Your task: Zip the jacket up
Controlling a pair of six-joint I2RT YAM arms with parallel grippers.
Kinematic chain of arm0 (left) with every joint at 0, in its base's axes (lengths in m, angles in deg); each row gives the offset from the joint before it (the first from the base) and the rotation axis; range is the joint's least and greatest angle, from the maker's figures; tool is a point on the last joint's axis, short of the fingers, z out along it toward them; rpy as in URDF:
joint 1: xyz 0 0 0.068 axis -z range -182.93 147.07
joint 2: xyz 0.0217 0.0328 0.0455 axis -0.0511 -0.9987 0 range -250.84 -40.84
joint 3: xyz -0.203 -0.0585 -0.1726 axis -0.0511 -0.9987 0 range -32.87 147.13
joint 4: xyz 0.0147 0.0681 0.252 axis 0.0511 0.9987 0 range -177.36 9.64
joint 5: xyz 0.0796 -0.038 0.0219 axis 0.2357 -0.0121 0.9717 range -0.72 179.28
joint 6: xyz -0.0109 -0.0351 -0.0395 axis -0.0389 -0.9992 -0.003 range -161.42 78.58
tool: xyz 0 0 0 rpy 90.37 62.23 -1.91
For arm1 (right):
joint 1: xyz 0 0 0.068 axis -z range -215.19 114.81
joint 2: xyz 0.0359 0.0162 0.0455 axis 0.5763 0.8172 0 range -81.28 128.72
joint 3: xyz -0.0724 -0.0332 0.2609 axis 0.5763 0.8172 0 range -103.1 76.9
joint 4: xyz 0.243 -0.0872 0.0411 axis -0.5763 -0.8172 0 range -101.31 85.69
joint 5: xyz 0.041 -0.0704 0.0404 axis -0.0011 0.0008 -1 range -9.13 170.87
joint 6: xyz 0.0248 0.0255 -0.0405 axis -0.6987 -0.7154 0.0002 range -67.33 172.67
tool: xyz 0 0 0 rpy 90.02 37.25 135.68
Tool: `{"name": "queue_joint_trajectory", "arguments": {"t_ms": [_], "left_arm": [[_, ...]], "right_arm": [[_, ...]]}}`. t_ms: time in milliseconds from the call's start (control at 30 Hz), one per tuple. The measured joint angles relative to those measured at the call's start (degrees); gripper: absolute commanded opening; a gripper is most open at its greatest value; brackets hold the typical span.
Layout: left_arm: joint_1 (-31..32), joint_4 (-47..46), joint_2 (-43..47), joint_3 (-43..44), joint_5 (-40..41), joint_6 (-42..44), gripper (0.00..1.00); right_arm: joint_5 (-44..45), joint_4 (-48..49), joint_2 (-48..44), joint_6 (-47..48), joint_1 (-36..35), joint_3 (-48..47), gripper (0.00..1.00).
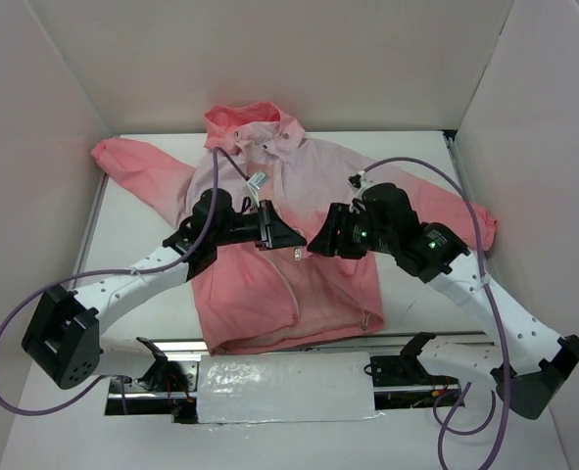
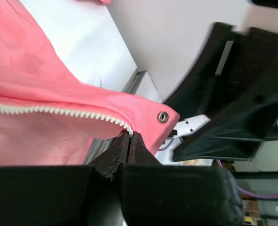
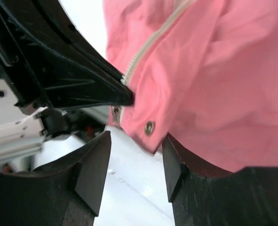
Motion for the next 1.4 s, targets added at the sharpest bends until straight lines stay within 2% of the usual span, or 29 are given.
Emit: {"name": "queue_joint_trajectory", "arguments": {"t_ms": [100,267,567,1033,1200,1400], "left_arm": [[0.3,6.8,-0.2,4.7,2.6,2.3,0.0],[1.0,13.9,-0.2,11.2,6.1,5.3,0.0],[1.9,18.4,-0.5,12.2,7.1,6.9,0.0],[1.9,11.8,1.4,7.6,4.2,4.4,0.0],[1.9,8.9,1.5,5.9,3.6,2.3,0.0],[1.9,7.2,3.3,4.2,3.6,1.6,0.0]], "right_arm": [[5.5,-6.1,1.4,2.1,-1.6,-7.7,0.54],[11.9,-10.6,3.1,3.9,-6.5,-18.7,0.48],[13.1,-13.6,7.3,4.9,-9.0,-21.4,0.45],[12.8,-8.5,6.5,5.7,-8.5,-7.6,0.46],[11.7,-3.4,2.4,5.4,-7.7,-1.9,0.51],[7.7,3.9,-4.2,4.8,-5.1,3.8,0.52]]}}
